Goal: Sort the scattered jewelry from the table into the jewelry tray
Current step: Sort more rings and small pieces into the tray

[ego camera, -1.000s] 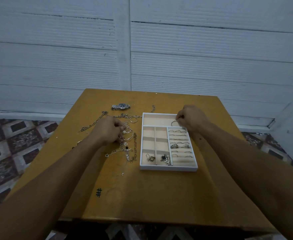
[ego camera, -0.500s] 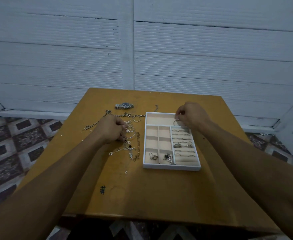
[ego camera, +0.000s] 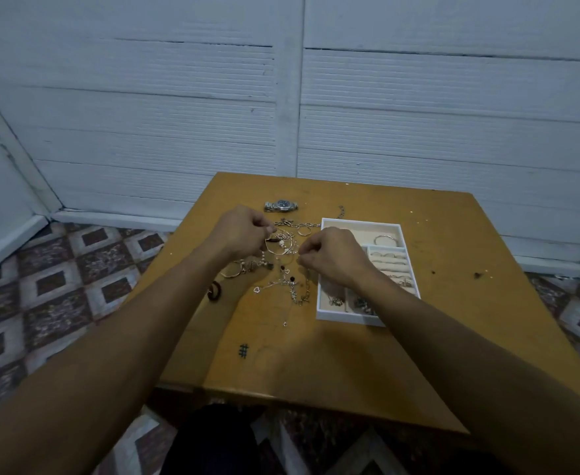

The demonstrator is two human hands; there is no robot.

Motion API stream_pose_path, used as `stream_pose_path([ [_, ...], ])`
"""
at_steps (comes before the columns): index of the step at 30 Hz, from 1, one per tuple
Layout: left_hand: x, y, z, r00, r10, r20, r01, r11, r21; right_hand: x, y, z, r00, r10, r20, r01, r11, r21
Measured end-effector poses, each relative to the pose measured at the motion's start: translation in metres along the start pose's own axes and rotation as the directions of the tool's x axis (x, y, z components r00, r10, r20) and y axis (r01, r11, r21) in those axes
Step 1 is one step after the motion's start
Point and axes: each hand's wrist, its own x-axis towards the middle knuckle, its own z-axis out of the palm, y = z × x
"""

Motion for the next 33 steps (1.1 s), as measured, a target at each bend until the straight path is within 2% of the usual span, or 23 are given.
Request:
stream_pose_path([
  [3, -0.003, 0.004, -0.004, 0.999, 0.031, -0.017, -0.031, 1.0, 0.0, 0.001, -0.004, 0.0, 0.999, 0.043, -0.03, -0.042, 0.999, 0.027],
  [10, -0.009, 0.008, -0.012, 0.998, 0.056, -0.04, -0.058, 0.997, -0.049, -0.005, -0.012, 0.005, 0.997, 0.065, 0.027, -0.066, 0.997, 0.036],
  [15, -0.007, 0.008, -0.015, 1.0, 0.017, -0.025, -0.021, 0.988, -0.15, -0.008, -0.017, 0.003, 0.997, 0.057, 0.047, -0.06, 0.997, 0.051],
  [18, -0.009, 0.006, -0.014, 1.0, -0.006, -0.018, 0.003, 0.985, -0.173, -0.007, -0.021, 0.004, 0.996, 0.056, 0.067, -0.061, 0.995, 0.084],
  [24, -0.007, 0.001, -0.014, 0.999, -0.03, -0.022, 0.026, 0.984, -0.177, -0.007, -0.009, -0.002, 0.995, 0.089, 0.034, -0.09, 0.996, 0.025],
  [29, -0.003, -0.002, -0.004, 0.995, -0.073, 0.073, 0.087, 0.973, -0.214, -0.013, 0.005, -0.016, 0.996, 0.094, 0.008, -0.094, 0.994, 0.061],
  [33, 0.0, -0.001, 0.008, 0.993, -0.046, 0.106, 0.067, 0.976, -0.206, -0.019, 0.02, -0.03, 0.993, 0.12, -0.016, -0.118, 0.99, 0.072],
])
